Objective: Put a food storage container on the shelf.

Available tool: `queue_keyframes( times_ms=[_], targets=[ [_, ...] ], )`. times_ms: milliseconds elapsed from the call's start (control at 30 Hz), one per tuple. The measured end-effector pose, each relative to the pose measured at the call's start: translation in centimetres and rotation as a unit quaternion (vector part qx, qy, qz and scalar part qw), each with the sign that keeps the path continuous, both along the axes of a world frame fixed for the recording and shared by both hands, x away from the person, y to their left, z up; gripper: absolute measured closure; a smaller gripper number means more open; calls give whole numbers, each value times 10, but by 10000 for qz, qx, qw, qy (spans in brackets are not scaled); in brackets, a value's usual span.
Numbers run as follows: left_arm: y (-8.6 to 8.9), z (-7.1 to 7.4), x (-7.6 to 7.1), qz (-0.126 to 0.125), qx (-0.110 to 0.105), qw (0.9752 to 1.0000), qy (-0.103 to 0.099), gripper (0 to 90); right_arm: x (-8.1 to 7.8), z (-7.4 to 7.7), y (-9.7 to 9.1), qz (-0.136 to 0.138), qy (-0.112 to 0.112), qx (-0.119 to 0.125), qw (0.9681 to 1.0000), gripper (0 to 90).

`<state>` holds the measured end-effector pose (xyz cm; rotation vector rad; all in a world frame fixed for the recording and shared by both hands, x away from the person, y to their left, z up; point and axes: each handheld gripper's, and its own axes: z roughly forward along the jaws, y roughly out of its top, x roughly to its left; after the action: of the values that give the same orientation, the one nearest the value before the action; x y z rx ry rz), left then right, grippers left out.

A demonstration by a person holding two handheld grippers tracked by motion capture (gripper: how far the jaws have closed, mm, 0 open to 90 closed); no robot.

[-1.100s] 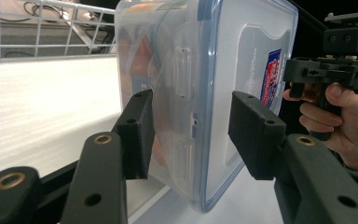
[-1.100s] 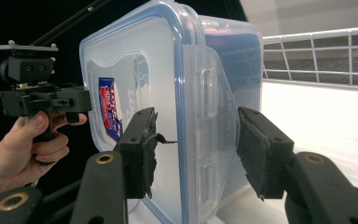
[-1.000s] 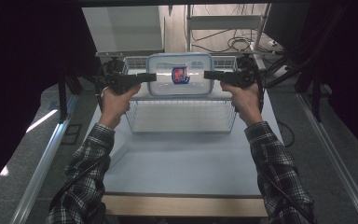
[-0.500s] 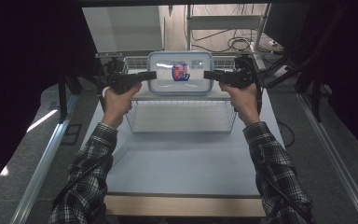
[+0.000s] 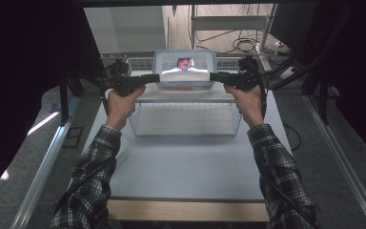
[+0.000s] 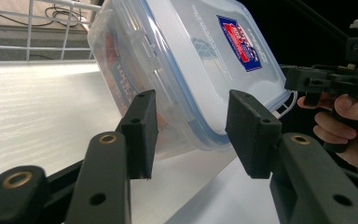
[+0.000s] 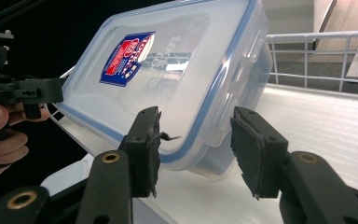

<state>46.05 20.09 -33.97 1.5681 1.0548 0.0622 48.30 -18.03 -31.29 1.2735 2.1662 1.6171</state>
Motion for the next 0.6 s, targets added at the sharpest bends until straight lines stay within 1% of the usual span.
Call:
queue_keyframes(
  times_ms=[67, 167, 267, 367, 400, 433, 500, 600],
  targets=[
    [0, 1, 1, 36, -5, 10000, 32, 535, 0, 0, 0, -15, -8, 4, 10000, 550],
    [-1, 1, 2, 86, 38, 10000, 24, 528, 0, 0, -1, 3, -5, 0, 10000, 568],
    [-3, 3, 2, 185, 181, 9997, -35, 522, -2, 1, 0, 23, 39, -25, 10000, 597],
    [-4, 4, 3, 245, 246, 9994, -64, 511, -3, 2, 1, 34, 16, -81, 10000, 601],
    [-4, 4, 3, 299, 260, 9992, -84, 506, -4, 2, 1, 28, 9, -81, 10000, 602],
    [-5, 5, 2, 364, 327, 9987, -138, 503, -4, 3, 1, 32, -2, -76, 10000, 604],
    [-7, 7, 2, 478, 403, 9979, -174, 472, -3, 3, 1, 47, -4, -19, 10000, 605],
    [-8, 7, 2, 533, 389, 9976, -215, 468, -3, 4, 2, -9, -53, 6, 10000, 613]
  ],
)
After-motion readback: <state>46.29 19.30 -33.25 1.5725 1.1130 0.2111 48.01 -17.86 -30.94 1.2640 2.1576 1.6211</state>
